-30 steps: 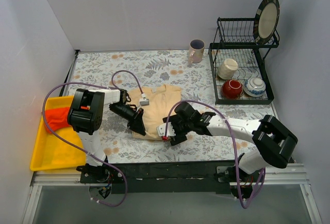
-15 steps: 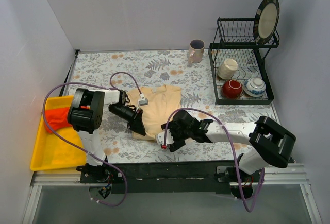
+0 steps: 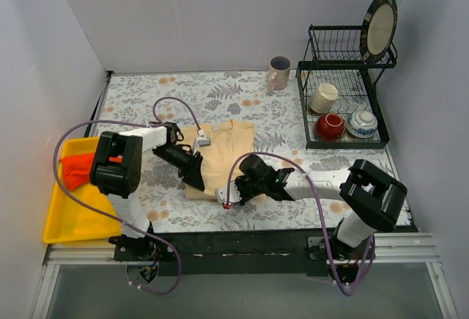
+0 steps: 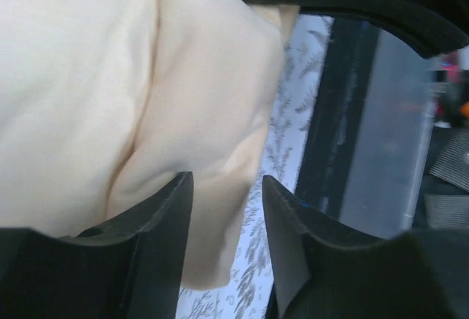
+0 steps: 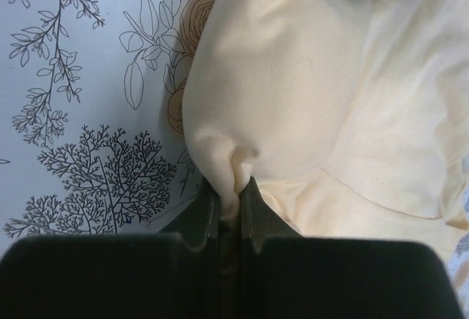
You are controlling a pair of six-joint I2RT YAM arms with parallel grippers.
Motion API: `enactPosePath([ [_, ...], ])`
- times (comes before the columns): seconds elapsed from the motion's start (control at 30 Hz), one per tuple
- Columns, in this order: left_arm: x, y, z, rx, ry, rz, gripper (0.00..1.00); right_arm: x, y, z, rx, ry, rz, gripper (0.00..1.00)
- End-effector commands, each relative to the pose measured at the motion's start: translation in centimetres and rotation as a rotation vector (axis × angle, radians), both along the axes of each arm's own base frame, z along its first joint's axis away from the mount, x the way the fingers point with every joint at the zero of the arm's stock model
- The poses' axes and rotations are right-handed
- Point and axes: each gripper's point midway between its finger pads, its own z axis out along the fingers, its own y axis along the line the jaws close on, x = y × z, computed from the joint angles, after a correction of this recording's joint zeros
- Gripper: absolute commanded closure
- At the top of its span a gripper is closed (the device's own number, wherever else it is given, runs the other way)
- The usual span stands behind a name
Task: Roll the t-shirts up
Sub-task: Roll the T-shirt to the center of the board.
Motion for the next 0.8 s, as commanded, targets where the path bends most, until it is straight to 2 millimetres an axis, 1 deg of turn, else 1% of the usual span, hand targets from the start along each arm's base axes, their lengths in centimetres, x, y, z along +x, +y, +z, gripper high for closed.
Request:
enactPosePath([
  [0.0, 8.1, 1.7, 4.2, 0.236, -0.348, 0.239, 0.53, -2.5, -2.3, -1.2, -0.166, 0.254, -0.007, 0.99],
  [0.03, 9.9, 1.8, 5.5, 0.265, -0.38, 0.326, 0.5, -2.7, -2.5, -1.1, -0.183, 0.297, -0.012, 0.99],
  [0.07, 10.8, 1.9, 6.7, 0.299, -0.334, 0.433, 0.3, -1.6, -1.6, 0.4, -0.159, 0.313, -0.027, 0.99],
  [0.1, 12.9, 1.9, 9.3, 0.305, -0.369, 0.501, 0.02, -2.5, -2.4, 0.3, -0.2, 0.381, -0.027, 0.99],
  [0.13, 13.2, 2.4, 10.2, 0.344, -0.352, 0.554, 0.02, -2.1, -2.6, 0.3, -0.21, 0.414, -0.045, 0.99],
  [0.17, 14.3, 2.9, 11.4, 0.349, -0.364, 0.63, 0.02, -2.1, -2.9, 0.3, -0.228, 0.451, -0.06, 0.99],
  [0.2, 14.6, 3.4, 13.2, 0.329, -0.391, 0.719, 0.02, -1.9, -2.4, 0.9, -0.218, 0.473, -0.058, 0.99],
  [0.23, 16.4, 4.9, 14.0, 0.364, -0.46, 0.812, 0.02, -1.8, -3.2, 0.3, -0.25, 0.514, -0.087, 0.99],
  [0.27, 17.2, 5.9, 14.6, 0.37, -0.457, 0.885, 0.02, -1.7, -3.4, 0.1, -0.263, 0.539, -0.103, 0.99],
  [0.3, 17.7, 6.3, 15.4, 0.352, -0.409, 0.96, 0.02, -1.3, -3.1, 0.5, -0.257, 0.549, -0.111, 0.99],
  [0.33, 18.3, 5.4, 17.8, 0.248, -0.381, 0.965, 0.02, -0.9, -3.5, 0.2, -0.268, 0.57, -0.139, 0.99],
  [0.37, 18.9, 6.3, 19.1, 0.194, -0.353, 1.008, 0.02, -0.6, -3.5, 0.2, -0.267, 0.582, -0.155, 0.99],
  [0.43, 19.8, 4.9, 22.9, 0.013, -0.332, 0.964, 0.02, 0.1, -3.3, 0.5, -0.253, 0.605, -0.18, 0.99],
  [0.47, 19.6, 4.3, 24.5, -0.055, -0.352, 0.909, 0.02, 0.3, -3.2, 0.6, -0.248, 0.601, -0.179, 0.99],
  [0.5, 19.8, 3.9, 25.4, -0.041, -0.431, 0.893, 0.02, 0.5, -3.2, 0.6, -0.243, 0.597, -0.18, 0.99],
  [0.53, 19.8, 3.6, 25.6, 0.014, -0.601, 0.804, 0.02, 0.9, -3.3, 0.6, -0.238, 0.599, -0.187, 0.99],
  [0.57, 18.9, 2.3, 26.0, 0.096, -0.769, 0.738, 0.02, 1.0, -3.3, 0.6, -0.235, 0.606, -0.19, 0.99],
  [0.6, 17.9, 1.6, 25.6, 0.129, -0.871, 0.656, 0.02, 1.0, -3.3, 0.6, -0.23, 0.62, -0.189, 0.99],
  [0.63, 17.0, 1.3, 24.4, 0.157, -0.961, 0.583, 0.02, 1.3, -3.4, 0.6, -0.226, 0.63, -0.196, 0.99],
  [0.67, 13.9, 1.5, 21.7, 0.192, -1.112, 0.397, 0.02, 1.4, -3.4, 0.6, -0.225, 0.64, -0.198, 0.99],
  [0.7, 12.1, 1.7, 19.3, 0.2, -1.151, 0.308, 0.02, 1.2, -3.5, 0.6, -0.232, 0.663, -0.197, 0.99],
  [0.73, 11.0, 1.9, 18.6, 0.184, -1.256, 0.242, 0.02, 1.3, -3.6, 0.2, -0.242, 0.683, -0.205, 0.99],
  [0.77, 9.7, 2.1, 17.4, 0.182, -1.357, 0.128, 0.02, 1.9, -3.0, 0.8, -0.226, 0.682, -0.203, 0.99],
])
